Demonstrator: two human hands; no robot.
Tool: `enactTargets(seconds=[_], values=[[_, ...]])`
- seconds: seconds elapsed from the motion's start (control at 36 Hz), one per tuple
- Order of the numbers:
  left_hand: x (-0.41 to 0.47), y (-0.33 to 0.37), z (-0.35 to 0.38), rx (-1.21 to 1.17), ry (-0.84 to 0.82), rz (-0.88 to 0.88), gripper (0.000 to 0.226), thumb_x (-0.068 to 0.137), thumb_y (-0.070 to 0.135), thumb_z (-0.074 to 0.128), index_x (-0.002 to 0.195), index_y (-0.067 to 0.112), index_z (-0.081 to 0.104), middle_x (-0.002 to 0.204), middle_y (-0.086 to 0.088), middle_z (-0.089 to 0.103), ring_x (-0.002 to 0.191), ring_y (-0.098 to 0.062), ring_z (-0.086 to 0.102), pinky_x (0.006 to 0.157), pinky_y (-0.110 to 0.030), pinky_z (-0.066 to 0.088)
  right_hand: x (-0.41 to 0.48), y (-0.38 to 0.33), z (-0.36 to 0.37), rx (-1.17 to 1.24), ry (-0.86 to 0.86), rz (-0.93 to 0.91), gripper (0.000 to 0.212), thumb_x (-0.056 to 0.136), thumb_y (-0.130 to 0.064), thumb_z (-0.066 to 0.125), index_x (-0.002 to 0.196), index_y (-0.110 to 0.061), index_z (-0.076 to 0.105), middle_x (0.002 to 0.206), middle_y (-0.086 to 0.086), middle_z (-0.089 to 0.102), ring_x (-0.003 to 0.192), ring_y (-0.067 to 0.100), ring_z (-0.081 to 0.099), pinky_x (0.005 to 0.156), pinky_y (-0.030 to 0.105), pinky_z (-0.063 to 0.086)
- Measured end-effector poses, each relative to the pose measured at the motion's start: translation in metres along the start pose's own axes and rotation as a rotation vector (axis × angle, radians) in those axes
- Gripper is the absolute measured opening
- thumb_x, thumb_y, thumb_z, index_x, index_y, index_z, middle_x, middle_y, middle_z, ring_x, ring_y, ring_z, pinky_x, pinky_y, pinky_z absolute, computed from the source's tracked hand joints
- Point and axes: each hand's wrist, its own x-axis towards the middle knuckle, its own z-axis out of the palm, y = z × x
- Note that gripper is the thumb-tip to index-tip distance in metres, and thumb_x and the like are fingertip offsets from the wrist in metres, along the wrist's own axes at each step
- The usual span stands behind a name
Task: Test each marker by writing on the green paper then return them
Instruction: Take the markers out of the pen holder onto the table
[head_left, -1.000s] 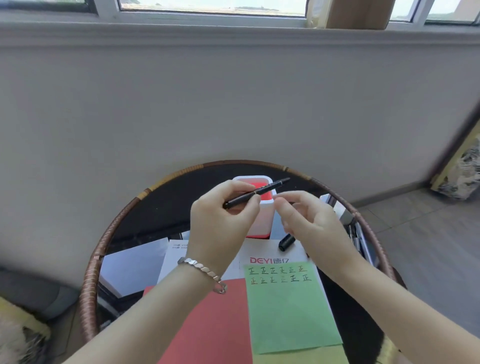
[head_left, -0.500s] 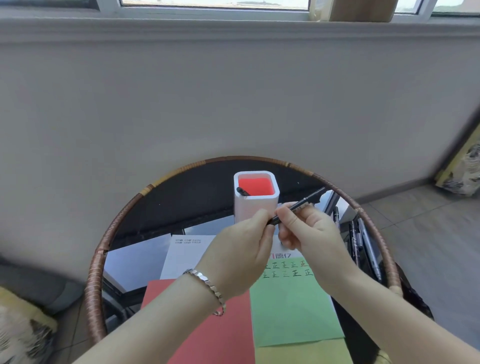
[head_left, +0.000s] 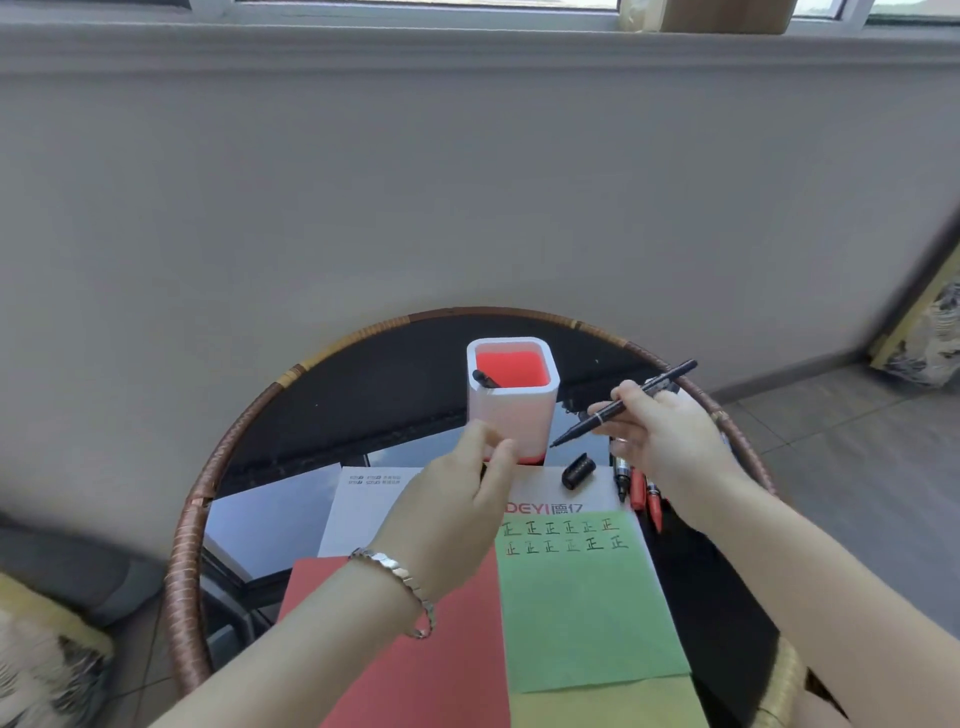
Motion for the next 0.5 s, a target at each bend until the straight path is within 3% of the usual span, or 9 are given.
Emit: enactTargets(seconds=[0.08,0.17,0.22,0.28,0.33,0.44,0.5], values=[[-0.003,-0.014,-0.002,-0.099,0.041,-0.107,0.019,0.094,0.012,0.03,0.103,0.025,0.04,0.051,0.001,0.04,0.04,-0.009,0.03,0.043,-0.025,0.026,0.021,0.006,-0.012,-0.297,0.014,0.037,0.03,0.093,-0.025,0.05,0.114,-0.004,0.055,0.087,0.008,0.065,0.071,0.011,0.064,0.061,0.021,0.051],[-0.005,-0.02,-0.006,-0.134,0.063,-0.149,0.023,0.092,0.004,0.03,0.103,0.024,0.034,0.078,-0.02,0.057,0.056,-0.022,0.042,0.052,-0.032,0.032,0.035,0.013,-0.01,-0.481,0.07,0.003,0.055,0.09,-0.028,0.056,0.136,-0.009,0.033,0.075,0.004,0.06,0.065,0.012,0.059,0.06,0.025,0.047],[-0.006,-0.023,-0.007,-0.157,0.086,-0.163,0.018,0.095,0.008,0.032,0.104,0.023,0.032,0.089,-0.008,0.062,0.074,-0.027,0.056,0.057,-0.033,0.04,0.043,0.017,-0.004,-0.631,0.08,-0.069,0.04,0.089,-0.03,0.056,0.123,-0.015,0.041,0.073,0.002,0.06,0.063,0.013,0.055,0.057,0.027,0.042],[-0.006,-0.025,-0.007,-0.161,0.084,-0.162,0.012,0.097,0.013,0.035,0.103,0.024,0.032,0.097,0.008,0.06,0.085,-0.017,0.059,0.061,-0.028,0.045,0.048,0.021,0.004,-0.795,0.045,-0.141,0.023,0.09,-0.032,0.053,0.105,-0.014,0.053,0.073,0.0,0.061,0.064,0.011,0.054,0.055,0.026,0.039],[-0.006,-0.027,-0.007,-0.168,0.083,-0.165,0.008,0.096,0.018,0.041,0.095,0.025,0.036,0.099,0.01,0.062,0.085,-0.006,0.058,0.056,-0.016,0.042,0.051,0.026,0.012,-0.904,0.007,-0.165,0.022,0.09,-0.037,0.051,0.096,-0.016,0.058,0.074,-0.001,0.062,0.07,0.013,0.056,0.059,0.029,0.044],[-0.005,-0.031,-0.001,-0.148,0.103,-0.164,0.004,0.092,0.024,0.051,0.089,0.024,0.05,0.086,0.013,0.064,0.081,-0.002,0.059,0.06,-0.011,0.043,0.054,0.038,0.019,-1.132,-0.014,-0.192,0.023,0.092,-0.041,0.048,0.097,-0.021,0.059,0.089,0.002,0.065,0.096,0.024,0.056,0.069,0.036,0.051],[-0.003,-0.031,0.004,-0.106,0.128,-0.139,0.004,0.09,0.025,0.055,0.09,0.021,0.056,0.084,0.013,0.063,0.08,-0.001,0.058,0.065,-0.011,0.043,0.052,0.039,0.019,-1.197,-0.025,-0.22,0.025,0.092,-0.038,0.047,0.1,-0.019,0.061,0.092,0.003,0.066,0.091,0.022,0.056,0.066,0.033,0.049]])
